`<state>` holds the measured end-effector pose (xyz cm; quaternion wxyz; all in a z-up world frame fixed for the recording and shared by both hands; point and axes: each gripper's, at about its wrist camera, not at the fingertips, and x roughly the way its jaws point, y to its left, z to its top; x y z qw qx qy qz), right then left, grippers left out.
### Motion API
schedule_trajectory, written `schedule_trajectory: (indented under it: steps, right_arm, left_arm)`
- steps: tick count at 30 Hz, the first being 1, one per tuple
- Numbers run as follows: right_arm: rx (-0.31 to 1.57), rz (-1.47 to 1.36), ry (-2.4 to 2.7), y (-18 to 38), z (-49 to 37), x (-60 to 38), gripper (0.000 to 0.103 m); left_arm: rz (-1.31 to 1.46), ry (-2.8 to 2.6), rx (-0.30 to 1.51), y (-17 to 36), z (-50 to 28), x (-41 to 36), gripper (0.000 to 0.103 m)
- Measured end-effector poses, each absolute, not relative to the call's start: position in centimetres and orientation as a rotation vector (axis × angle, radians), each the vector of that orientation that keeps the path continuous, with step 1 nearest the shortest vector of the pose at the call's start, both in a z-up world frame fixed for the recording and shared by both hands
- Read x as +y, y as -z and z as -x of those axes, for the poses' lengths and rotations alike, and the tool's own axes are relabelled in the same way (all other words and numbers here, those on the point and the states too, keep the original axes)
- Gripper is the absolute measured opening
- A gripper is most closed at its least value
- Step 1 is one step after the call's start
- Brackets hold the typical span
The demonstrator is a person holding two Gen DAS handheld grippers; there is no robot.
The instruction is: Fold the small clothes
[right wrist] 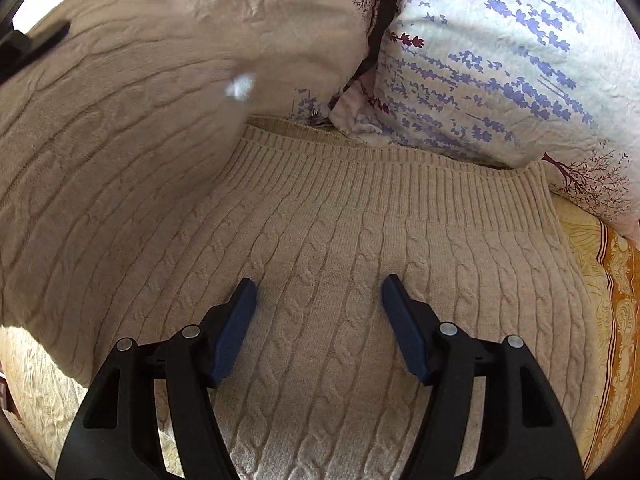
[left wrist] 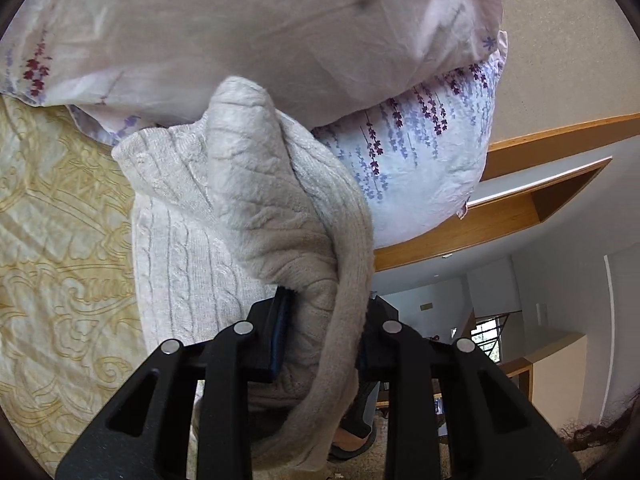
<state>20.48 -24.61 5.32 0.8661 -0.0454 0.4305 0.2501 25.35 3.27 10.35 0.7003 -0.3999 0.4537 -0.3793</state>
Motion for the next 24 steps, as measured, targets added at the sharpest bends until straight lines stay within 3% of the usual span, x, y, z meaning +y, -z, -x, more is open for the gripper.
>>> schedule_trajectory:
  steps: [10,14,17,22,23,24]
  right_arm:
    - [0.913,-0.022,-0.617,-6.7,-18.7,-29.3,0.067]
    - [0.958,-0.231,-0.691,-6.8,-18.6,-34.7,0.079]
    - [0.981,-0.413,-0.729,-6.6,-18.7,-38.9,0.081]
    - [0.992,-0.702,-0.738,-6.0,-18.9,-44.0,0.082]
    - [0.99,-0.748,-0.74,-5.9,-18.9,-44.6,0.082]
    - [0.987,-0.786,-0.749,-6.0,-19.1,-45.0,0.082]
  left_arm:
    - [0.876,0.894,1.087,-9.1,-26.7,-2.0,0.021]
    - [0.868,0.909,1.161,-7.4,-27.0,-4.9,0.02]
    - [0.855,0.97,1.203,-6.7,-27.0,-7.4,0.003]
    - [0.775,0.971,1.276,-5.4,-26.5,-10.0,0.004]
    - [0.771,0.973,1.269,-5.5,-26.2,-9.8,0.009]
    - [0.749,0.967,1.254,-6.0,-25.9,-9.4,0.024]
